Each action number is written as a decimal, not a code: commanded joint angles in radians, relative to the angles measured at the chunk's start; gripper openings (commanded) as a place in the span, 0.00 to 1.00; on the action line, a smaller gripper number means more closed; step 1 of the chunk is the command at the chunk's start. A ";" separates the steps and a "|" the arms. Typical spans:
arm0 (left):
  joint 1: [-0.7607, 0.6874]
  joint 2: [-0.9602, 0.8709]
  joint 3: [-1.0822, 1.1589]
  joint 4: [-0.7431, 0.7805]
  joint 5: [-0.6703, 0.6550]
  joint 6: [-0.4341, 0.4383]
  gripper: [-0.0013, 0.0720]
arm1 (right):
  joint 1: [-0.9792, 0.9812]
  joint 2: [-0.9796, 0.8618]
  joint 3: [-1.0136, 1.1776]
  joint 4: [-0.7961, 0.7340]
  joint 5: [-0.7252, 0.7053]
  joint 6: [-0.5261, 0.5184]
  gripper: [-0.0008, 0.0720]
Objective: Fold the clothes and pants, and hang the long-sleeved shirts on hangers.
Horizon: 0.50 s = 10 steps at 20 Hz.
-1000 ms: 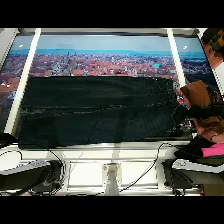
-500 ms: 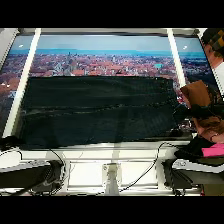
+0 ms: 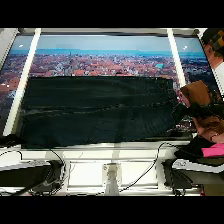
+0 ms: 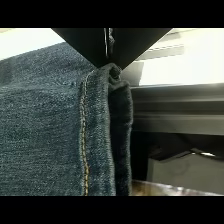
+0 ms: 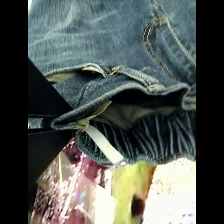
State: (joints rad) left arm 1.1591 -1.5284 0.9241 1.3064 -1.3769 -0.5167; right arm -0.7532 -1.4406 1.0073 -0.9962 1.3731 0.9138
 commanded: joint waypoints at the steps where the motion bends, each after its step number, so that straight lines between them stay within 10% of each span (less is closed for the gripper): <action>1: 0.000 -0.003 0.005 -0.021 -0.103 0.001 0.06 | 0.000 0.005 0.002 0.032 0.039 0.002 0.06; 10: 0.001 -0.003 0.180 -0.629 -0.310 0.000 0.06 | 0.000 0.082 0.032 0.233 0.083 -0.032 0.06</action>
State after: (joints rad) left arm 1.1587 -1.5322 1.0496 0.9520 -1.6299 -0.5163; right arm -0.7532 -1.3720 1.0252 -0.8810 1.4532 0.8970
